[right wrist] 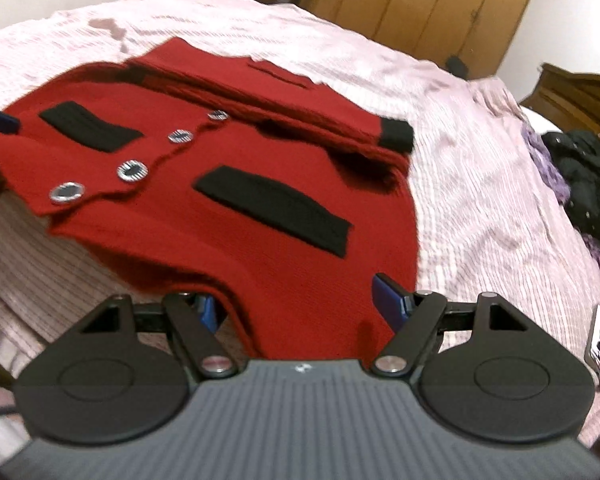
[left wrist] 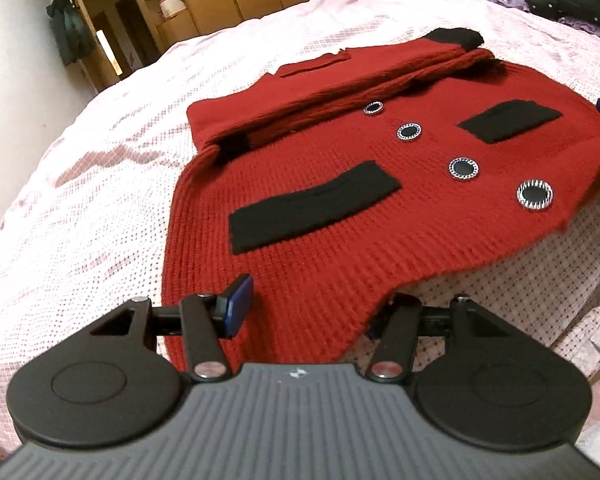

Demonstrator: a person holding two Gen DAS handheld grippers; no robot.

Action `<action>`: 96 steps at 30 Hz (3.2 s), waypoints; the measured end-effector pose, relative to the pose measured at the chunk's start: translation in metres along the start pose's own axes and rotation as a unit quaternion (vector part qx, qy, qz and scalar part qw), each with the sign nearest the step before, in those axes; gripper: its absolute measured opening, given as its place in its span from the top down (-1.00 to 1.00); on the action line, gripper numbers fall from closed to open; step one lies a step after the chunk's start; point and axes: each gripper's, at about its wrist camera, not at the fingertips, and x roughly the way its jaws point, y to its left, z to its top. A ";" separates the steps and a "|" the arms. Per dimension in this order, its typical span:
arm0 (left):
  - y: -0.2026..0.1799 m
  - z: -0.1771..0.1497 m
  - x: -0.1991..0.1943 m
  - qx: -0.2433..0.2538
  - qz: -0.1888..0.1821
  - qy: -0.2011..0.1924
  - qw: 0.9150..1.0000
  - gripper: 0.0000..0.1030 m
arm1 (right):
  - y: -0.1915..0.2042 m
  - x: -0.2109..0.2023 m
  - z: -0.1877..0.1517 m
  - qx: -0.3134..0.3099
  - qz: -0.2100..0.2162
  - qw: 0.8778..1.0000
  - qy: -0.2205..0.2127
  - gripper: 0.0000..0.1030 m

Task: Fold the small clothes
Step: 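Lower both open grippers onto the hem edge of the cardigan, then grasp the hem with the right gripper while the left gripper grasps the hem too, then lift the hem with both grippers and fold it toward the collar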

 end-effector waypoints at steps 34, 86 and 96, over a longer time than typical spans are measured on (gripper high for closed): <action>-0.003 0.010 0.031 0.014 0.012 0.004 1.000 -0.26 | -0.019 0.005 -0.013 0.019 0.025 0.999 -0.010 -0.32; 0.046 0.137 0.052 -0.065 -0.016 -0.123 0.990 0.72 | -0.067 0.034 0.108 0.111 -0.009 0.981 -0.156 0.82; 0.065 0.184 0.139 -0.064 -0.018 -0.086 0.994 0.72 | -0.071 0.114 0.148 0.100 -0.026 0.988 -0.114 0.82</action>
